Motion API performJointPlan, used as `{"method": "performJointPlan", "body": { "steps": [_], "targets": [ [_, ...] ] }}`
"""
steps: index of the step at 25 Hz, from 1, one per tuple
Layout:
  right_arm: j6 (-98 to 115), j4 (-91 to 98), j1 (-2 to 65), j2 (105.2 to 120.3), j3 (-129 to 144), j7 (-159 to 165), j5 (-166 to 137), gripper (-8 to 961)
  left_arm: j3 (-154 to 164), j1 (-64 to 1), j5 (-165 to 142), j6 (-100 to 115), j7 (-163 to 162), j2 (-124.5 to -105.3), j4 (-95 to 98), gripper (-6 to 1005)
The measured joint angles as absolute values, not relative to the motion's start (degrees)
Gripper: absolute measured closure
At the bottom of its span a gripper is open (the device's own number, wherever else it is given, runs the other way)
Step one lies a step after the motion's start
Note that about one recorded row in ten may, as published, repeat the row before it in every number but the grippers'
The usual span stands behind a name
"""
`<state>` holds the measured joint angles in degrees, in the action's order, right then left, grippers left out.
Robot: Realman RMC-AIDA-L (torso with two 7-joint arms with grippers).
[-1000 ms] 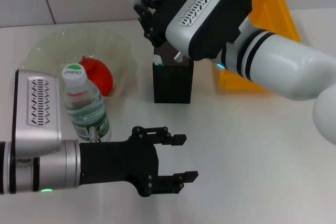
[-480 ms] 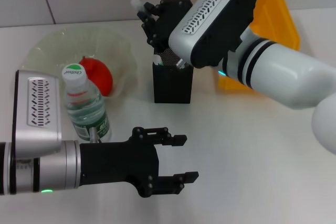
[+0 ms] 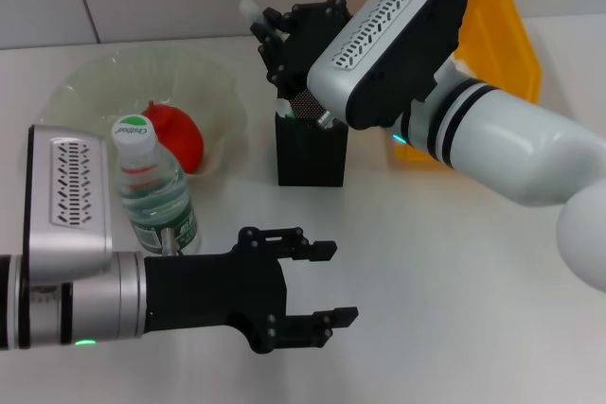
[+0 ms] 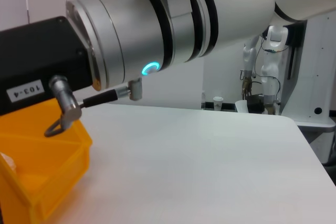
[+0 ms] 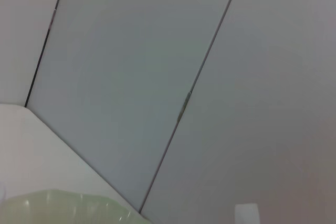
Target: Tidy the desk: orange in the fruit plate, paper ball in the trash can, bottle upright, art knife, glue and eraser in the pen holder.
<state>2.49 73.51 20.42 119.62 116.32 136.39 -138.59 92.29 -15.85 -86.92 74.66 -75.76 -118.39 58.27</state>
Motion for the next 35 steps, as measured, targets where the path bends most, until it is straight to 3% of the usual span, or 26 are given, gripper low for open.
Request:
{"method": "performJointPlan", "body": {
  "steps": [12,23,28,35],
  "targets": [
    [2.4,72.9,20.5,119.62,116.3,136.5,-138.6,827,92.3,-16.2,-86.9,74.6,-75.8,-118.39,58.3,301],
    [2.3,72.6,20.6,119.46,116.8,136.5,-138.6,772,92.3,-16.3,-86.9,74.6,-75.8,-118.39,58.3,301],
    [1.7,72.6,20.4,119.49,116.8,136.5,-138.6,549,92.3,-16.3,-86.9,74.6,-75.8,-118.39,58.3,301],
    [1.6,75.5,18.5,119.53,114.7,137.9,-138.6,546,92.3,-16.3,-86.9,74.6,-75.8,-118.39,58.3,302]
  ]
}}
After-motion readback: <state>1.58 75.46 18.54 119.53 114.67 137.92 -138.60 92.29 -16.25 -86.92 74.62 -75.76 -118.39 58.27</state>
